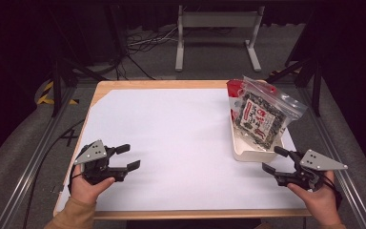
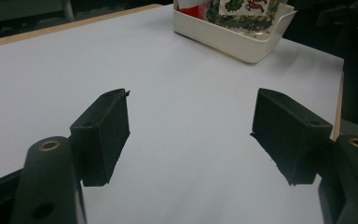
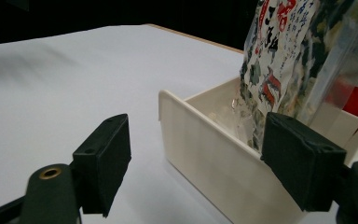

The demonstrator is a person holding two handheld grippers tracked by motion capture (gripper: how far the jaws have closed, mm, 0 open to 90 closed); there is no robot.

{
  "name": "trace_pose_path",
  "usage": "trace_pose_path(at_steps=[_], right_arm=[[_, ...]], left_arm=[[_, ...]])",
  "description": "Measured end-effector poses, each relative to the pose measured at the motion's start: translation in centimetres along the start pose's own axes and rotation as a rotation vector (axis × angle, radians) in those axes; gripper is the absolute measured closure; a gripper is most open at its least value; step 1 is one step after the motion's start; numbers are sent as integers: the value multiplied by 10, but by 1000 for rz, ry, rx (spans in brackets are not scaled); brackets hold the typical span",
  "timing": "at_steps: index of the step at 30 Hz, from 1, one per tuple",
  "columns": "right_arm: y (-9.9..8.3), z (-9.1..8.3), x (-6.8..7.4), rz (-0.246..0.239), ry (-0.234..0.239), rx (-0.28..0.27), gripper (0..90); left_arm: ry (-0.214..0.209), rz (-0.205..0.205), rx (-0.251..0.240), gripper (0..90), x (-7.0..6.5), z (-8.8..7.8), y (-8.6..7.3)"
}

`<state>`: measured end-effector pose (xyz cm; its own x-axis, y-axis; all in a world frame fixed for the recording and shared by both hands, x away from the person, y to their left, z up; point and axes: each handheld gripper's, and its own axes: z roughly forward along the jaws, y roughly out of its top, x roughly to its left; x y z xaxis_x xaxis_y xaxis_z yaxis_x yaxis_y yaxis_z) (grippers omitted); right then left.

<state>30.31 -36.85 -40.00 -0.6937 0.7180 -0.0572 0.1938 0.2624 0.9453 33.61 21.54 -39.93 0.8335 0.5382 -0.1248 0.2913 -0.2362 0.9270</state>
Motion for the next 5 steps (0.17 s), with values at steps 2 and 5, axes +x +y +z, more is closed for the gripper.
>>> trace_pose_path(at_steps=[2,5], right_arm=[[0,0,0,-1,-2,2,240],[1,0,0,2,-9,-1,252]], left_arm=[[4,-3,3,272,0,0,-1],[6,-17,4,264,1,0,-2]])
